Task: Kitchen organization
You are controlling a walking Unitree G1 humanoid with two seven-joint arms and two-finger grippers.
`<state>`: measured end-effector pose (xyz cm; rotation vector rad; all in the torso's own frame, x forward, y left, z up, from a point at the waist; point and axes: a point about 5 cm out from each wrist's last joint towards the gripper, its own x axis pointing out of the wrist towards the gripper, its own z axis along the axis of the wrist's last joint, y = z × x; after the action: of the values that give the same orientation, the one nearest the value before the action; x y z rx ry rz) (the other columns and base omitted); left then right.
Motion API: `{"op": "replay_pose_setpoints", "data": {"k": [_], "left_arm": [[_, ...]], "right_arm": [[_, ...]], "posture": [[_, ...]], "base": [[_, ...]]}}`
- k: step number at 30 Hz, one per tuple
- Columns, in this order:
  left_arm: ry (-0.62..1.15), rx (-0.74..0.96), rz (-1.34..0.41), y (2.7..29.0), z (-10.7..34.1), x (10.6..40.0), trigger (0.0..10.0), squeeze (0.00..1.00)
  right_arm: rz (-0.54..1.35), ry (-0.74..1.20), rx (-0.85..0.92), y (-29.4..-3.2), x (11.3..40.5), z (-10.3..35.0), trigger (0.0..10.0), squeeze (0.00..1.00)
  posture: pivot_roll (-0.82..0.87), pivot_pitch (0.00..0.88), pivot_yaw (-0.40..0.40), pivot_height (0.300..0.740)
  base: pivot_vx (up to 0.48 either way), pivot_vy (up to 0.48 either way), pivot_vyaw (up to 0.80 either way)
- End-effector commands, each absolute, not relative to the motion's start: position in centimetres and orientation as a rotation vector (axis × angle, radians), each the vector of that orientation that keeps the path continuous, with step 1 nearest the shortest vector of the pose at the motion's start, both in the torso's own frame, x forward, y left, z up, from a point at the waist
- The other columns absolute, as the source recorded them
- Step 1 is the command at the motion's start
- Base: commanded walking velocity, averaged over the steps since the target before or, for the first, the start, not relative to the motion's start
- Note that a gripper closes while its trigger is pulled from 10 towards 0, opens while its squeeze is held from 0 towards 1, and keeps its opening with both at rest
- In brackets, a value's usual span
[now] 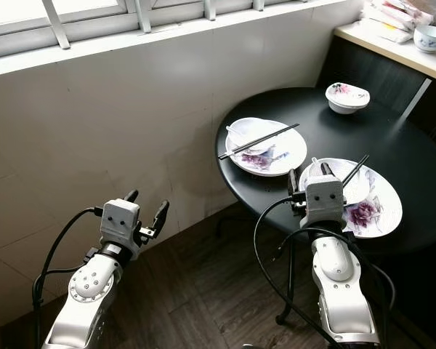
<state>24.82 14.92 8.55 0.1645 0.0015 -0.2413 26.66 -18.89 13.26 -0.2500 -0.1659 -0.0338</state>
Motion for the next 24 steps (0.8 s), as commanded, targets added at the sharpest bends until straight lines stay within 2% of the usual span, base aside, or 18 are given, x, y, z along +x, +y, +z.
{"op": "replay_pose_setpoints", "data": {"k": [1, 6, 21, 24], "left_arm": [[-0.005, 0.163, -0.234, 15.27, 8.69, 24.84, 10.0, 0.0], [-0.001, 0.153, -0.236, 15.28, 8.64, 24.87, 10.0, 0.0], [0.002, 0.153, -0.24, 15.32, 8.5, 24.94, 10.0, 0.0], [-0.004, 0.158, -0.241, 15.3, 8.54, 24.95, 10.0, 0.0]], "right_arm": [[-0.018, -0.183, -0.255, -18.57, 26.64, 13.49, 10.0, 0.0], [-0.016, -0.178, -0.253, -18.55, 26.66, 13.35, 10.0, 0.0], [-0.008, -0.171, -0.251, -18.46, 26.74, 13.16, 10.0, 0.0], [-0.008, -0.171, -0.252, -18.47, 26.74, 13.15, 10.0, 0.0]], "posture": [[-0.07, 0.034, -0.05, 0.74], [-0.07, 0.033, -0.05, 0.74], [-0.06, 0.028, -0.049, 0.74], [-0.06, 0.027, -0.049, 0.74]], "base": [[0.0, 0.0, 0.0], [0.0, 0.0, 0.0], [-0.48, 0.0, 0.0], [-0.264, 0.0, 0.0]]}}
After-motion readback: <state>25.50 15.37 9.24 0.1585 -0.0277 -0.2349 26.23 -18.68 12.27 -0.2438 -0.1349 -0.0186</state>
